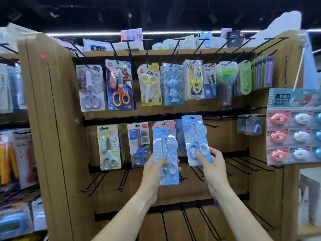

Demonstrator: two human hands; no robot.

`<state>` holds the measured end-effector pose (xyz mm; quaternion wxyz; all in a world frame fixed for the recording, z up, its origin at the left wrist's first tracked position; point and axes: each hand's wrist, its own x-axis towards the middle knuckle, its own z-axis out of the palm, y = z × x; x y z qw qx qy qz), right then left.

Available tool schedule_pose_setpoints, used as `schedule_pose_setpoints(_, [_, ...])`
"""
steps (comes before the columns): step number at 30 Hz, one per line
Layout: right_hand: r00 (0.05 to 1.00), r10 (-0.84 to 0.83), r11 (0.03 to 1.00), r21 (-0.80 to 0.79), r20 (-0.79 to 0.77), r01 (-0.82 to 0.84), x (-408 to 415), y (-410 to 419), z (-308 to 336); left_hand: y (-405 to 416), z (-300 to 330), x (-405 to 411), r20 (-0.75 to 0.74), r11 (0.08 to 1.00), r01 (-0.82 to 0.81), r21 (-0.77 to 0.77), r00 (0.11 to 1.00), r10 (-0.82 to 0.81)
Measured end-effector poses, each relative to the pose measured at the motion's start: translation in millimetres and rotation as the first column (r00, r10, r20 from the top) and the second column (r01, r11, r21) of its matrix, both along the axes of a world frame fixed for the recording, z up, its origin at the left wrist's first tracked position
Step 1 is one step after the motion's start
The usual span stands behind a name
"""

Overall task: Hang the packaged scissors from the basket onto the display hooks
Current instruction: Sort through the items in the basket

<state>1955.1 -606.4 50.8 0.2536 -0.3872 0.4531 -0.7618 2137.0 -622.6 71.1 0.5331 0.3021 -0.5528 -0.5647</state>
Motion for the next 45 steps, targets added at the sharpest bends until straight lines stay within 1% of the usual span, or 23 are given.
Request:
schedule_pose_setpoints(5, [0.999,-0.019,1.0,0.007,0.038,0.019,-1.1,5.3,-1.8,-0.2,0.2,-1.3,0.059,0.998,-0.062,-0.013,0.996,0.063])
schedule_pose_setpoints(8, [0.996,-0.087,0.996,0.038,0.018,0.087,-4.2,-5.4,-1.1,3.4,2.7,-1.8,0.058,0.999,-0.046,-0.022,0.997,0.047])
schedule_pose_setpoints(10, [0.989,-0.138,0.985,0.102,-0.052,0.143,-8.1,-26.7,3.4,4.6,4.1,-3.3,0.053,0.999,-0.033,-0.023,0.998,0.034])
schedule_pose_setpoints(12, [0.98,-0.152,0.968,0.18,-0.126,0.173,-12.6,-53.8,8.1,4.9,4.1,-5.8,0.047,0.999,-0.035,-0.013,0.998,0.036])
schedule_pose_setpoints(15, [0.97,-0.17,0.934,0.284,-0.174,0.215,-16.7,-81.1,13.2,3.1,0.8,-7.7,0.055,0.999,-0.037,0.002,0.998,0.036])
schedule_pose_setpoints(18, [0.914,-0.204,0.857,0.387,-0.351,0.34,-16.2,-77.8,12.0,-1.7,-4.7,-4.6,0.082,1.0,-0.015,-0.019,0.997,0.017])
schedule_pose_setpoints(19, [0.899,-0.225,0.848,0.379,-0.375,0.37,-12.8,-67.8,11.3,-3.4,-6.7,-3.0,0.089,0.999,-0.009,-0.036,0.996,0.012])
schedule_pose_setpoints(20, [0.901,-0.238,0.87,0.333,-0.363,0.364,-7.0,-53.8,11.2,-5.0,-8.9,-1.6,0.095,0.998,-0.01,-0.056,0.995,0.015])
schedule_pose_setpoints(21, [0.914,-0.234,0.913,0.25,-0.331,0.324,-0.2,-39.2,8.7,-5.7,-11.1,-1.2,0.101,0.997,-0.014,-0.082,0.995,0.023])
schedule_pose_setpoints(23, [0.956,-0.126,0.983,0.096,-0.266,0.157,21.6,-4.1,4.0,-6.6,-16.6,-3.5,0.117,0.99,-0.044,-0.132,0.991,0.059])
schedule_pose_setpoints(24, [0.954,-0.064,0.993,0.072,-0.293,0.089,31.3,8.6,0.9,-6.9,-19.1,-6.0,0.12,0.986,-0.06,-0.155,0.99,0.08])
schedule_pose_setpoints(25, [0.94,-0.031,0.997,0.062,-0.341,0.055,38.4,15.7,-3.2,-8.0,-21.9,-9.5,0.119,0.984,-0.071,-0.165,0.989,0.092])
schedule_pose_setpoints(26, [0.923,-0.032,0.996,0.061,-0.383,0.06,42.9,19.0,-7.9,-8.1,-24.4,-13.2,0.121,0.983,-0.07,-0.17,0.988,0.091])
schedule_pose_setpoints(28, [0.898,-0.096,0.989,0.059,-0.43,0.134,43.9,18.0,-11.8,-7.3,-27.8,-21.3,0.131,0.98,-0.054,-0.192,0.988,0.08])
schedule_pose_setpoints(34, [0.881,-0.184,0.977,0.017,-0.436,0.213,28.2,8.3,-5.4,-8.4,-20.4,-40.2,0.122,0.969,0.007,-0.248,0.992,0.024])
schedule_pose_setpoints(38, [0.858,-0.273,0.953,-0.002,-0.435,0.302,15.6,-5.2,13.6,-11.1,-10.0,-48.4,0.162,0.952,0.033,-0.303,0.987,0.017])
schedule_pose_setpoints(42, [0.828,-0.31,0.939,-0.013,-0.467,0.345,7.9,-21.0,28.1,-13.4,-4.3,-53.8,0.212,0.933,0.001,-0.359,0.974,0.081])
schedule_pose_setpoints(45, [0.795,-0.32,0.927,0.005,-0.516,0.376,6.4,-26.0,32.4,-15.5,-1.9,-57.1,0.215,0.942,-0.013,-0.336,0.972,0.09])
